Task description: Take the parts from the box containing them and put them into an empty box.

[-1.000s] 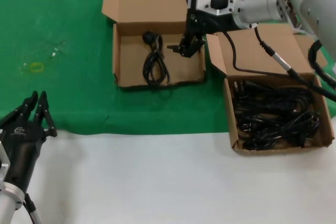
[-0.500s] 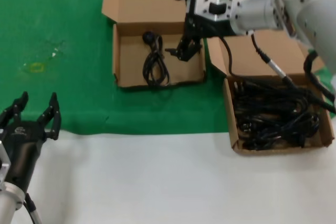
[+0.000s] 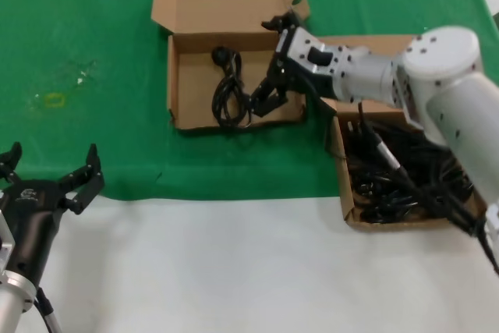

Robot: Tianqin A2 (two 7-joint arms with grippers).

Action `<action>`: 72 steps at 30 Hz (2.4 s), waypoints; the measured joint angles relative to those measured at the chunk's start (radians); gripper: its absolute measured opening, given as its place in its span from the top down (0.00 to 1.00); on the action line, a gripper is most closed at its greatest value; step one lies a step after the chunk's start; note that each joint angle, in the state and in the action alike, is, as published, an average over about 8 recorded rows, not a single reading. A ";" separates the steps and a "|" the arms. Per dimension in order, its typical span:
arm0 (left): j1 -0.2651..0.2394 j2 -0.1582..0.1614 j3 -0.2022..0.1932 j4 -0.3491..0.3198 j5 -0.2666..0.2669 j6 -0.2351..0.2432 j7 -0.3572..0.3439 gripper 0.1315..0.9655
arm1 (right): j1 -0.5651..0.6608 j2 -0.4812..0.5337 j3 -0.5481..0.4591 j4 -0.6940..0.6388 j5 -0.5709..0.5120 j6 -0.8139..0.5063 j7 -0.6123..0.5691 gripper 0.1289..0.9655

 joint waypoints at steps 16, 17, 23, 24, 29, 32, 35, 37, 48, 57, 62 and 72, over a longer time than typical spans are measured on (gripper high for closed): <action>0.000 0.000 0.000 0.000 0.000 0.000 0.001 0.12 | -0.324 0.057 0.117 0.338 0.051 0.171 0.138 0.00; 0.000 0.000 0.000 0.000 0.000 0.000 0.001 0.10 | -0.345 0.061 0.125 0.359 0.054 0.182 0.147 0.00; 0.000 0.000 0.000 0.000 0.000 0.000 0.000 0.03 | -0.466 0.082 0.168 0.486 0.073 0.246 0.198 0.00; 0.000 0.000 0.000 0.000 0.000 0.000 0.000 0.02 | -0.486 0.086 0.175 0.507 0.076 0.256 0.207 0.00; 0.000 0.000 0.000 0.000 0.000 0.000 0.000 0.02 | -0.587 0.104 0.212 0.611 0.092 0.310 0.250 0.00; 0.000 0.000 0.000 0.000 0.000 0.000 0.000 0.01 | -0.647 0.115 0.234 0.675 0.101 0.342 0.276 0.00; 0.000 0.000 0.000 0.000 0.000 0.000 0.000 0.00 | -0.709 0.125 0.256 0.738 0.111 0.374 0.302 0.00; 0.000 0.000 0.000 0.000 0.000 0.000 0.000 0.00 | -0.751 0.133 0.271 0.782 0.118 0.396 0.320 0.00; 0.000 0.000 0.000 0.000 0.000 0.000 0.000 0.00 | -0.973 0.172 0.351 1.015 0.153 0.514 0.415 0.00; 0.000 0.000 0.000 0.000 0.000 0.000 0.000 0.00 | -1.122 0.199 0.405 1.171 0.176 0.594 0.479 0.00; 0.000 0.000 0.000 0.000 0.000 0.000 0.000 0.00 | -1.137 0.201 0.411 1.186 0.178 0.601 0.485 0.00; 0.000 0.000 0.000 0.000 0.000 0.000 0.000 0.00 | -1.137 0.201 0.411 1.187 0.178 0.602 0.485 0.00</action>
